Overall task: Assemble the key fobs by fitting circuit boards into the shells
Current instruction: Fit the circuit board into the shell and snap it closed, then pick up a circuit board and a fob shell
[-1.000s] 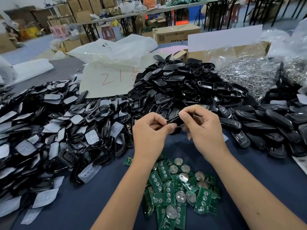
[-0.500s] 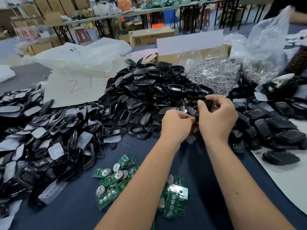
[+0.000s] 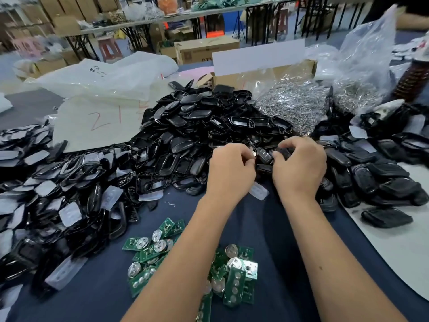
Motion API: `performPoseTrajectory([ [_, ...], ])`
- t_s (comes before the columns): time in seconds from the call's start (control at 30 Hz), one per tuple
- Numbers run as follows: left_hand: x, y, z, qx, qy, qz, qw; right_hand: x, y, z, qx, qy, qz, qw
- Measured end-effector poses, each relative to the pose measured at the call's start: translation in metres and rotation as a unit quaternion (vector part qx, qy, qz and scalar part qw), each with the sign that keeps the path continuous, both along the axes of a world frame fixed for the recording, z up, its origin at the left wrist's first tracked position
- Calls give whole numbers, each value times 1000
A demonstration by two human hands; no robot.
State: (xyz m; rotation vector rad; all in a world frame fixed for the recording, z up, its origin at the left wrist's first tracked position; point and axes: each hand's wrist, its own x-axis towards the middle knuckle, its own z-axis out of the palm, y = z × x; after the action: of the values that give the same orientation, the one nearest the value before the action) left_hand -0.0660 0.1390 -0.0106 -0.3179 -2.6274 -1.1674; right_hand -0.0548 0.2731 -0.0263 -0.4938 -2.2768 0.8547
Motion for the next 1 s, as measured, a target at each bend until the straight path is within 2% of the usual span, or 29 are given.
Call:
performPoseTrajectory([
  [0.17, -22, -55, 6, -75, 50, 38, 995, 0, -4, 2, 4, 45, 7, 999],
  [0.33, -29, -69, -1, -173, 52, -42, 983, 0, -27, 5, -50, 167, 107, 979],
  [0.43, -30, -59, -5, -218, 66, -74, 971, 0, -38, 1, -61, 166, 191, 965],
  [0.53, -33, -57, -3, -227, 53, -53, 971, 1, -45, -5, -82, 148, 253, 953],
  [0.7, -38, -70, -1, -169, 29, -2, 985, 3, -53, -7, -94, 127, 320, 934],
  [0.83, -35, -85, -2, -84, 52, 73, 992, 8, -61, -5, -79, 89, 378, 918],
  [0.93, -26, -104, 0, 46, 48, 122, 990, 13, -74, -6, -52, 33, 449, 891],
  [1.0, -15, -120, -2, 151, 14, 154, 976, 20, -87, -7, 6, -7, 501, 865],
])
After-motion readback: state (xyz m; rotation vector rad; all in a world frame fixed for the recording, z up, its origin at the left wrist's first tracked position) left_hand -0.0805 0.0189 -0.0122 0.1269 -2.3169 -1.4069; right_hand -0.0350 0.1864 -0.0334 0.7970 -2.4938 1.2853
